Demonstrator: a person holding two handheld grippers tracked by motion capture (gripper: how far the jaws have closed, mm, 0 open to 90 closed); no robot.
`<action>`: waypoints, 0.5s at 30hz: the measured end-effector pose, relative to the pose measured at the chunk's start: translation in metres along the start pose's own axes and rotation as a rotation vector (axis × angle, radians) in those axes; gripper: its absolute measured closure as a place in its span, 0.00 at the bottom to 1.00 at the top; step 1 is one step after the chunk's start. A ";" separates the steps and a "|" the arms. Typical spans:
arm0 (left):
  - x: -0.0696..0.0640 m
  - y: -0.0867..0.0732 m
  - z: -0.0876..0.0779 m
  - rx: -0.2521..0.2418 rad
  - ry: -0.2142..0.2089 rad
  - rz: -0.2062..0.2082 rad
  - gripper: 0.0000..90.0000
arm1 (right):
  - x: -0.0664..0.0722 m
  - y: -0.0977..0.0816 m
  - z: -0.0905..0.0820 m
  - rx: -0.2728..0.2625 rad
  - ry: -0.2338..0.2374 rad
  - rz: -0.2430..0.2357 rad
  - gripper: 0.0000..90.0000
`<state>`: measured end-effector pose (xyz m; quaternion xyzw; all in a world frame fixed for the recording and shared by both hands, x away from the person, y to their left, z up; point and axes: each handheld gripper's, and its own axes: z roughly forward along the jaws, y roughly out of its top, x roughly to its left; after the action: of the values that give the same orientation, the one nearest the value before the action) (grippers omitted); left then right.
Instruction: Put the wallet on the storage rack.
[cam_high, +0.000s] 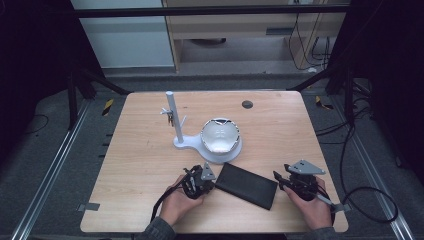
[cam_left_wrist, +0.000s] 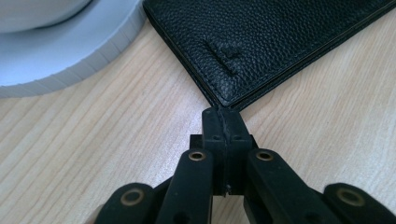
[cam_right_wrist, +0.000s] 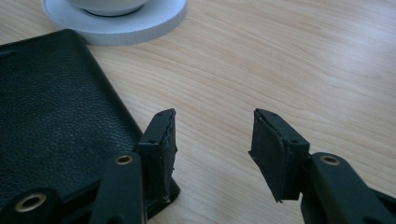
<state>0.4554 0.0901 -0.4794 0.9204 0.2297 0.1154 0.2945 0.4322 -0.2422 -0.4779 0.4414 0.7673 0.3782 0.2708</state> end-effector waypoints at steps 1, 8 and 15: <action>0.001 0.001 -0.002 -0.016 -0.002 -0.009 1.00 | 0.005 0.002 -0.001 -0.004 0.017 -0.007 0.54; 0.002 0.005 -0.006 -0.080 -0.018 -0.042 0.99 | 0.030 0.015 -0.004 -0.018 0.129 -0.053 0.37; 0.004 0.011 -0.002 -0.112 -0.035 -0.050 0.95 | 0.066 0.028 0.001 0.005 0.201 -0.139 0.19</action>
<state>0.4619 0.0846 -0.4710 0.8984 0.2406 0.1047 0.3523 0.4160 -0.1748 -0.4609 0.3474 0.8204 0.3990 0.2169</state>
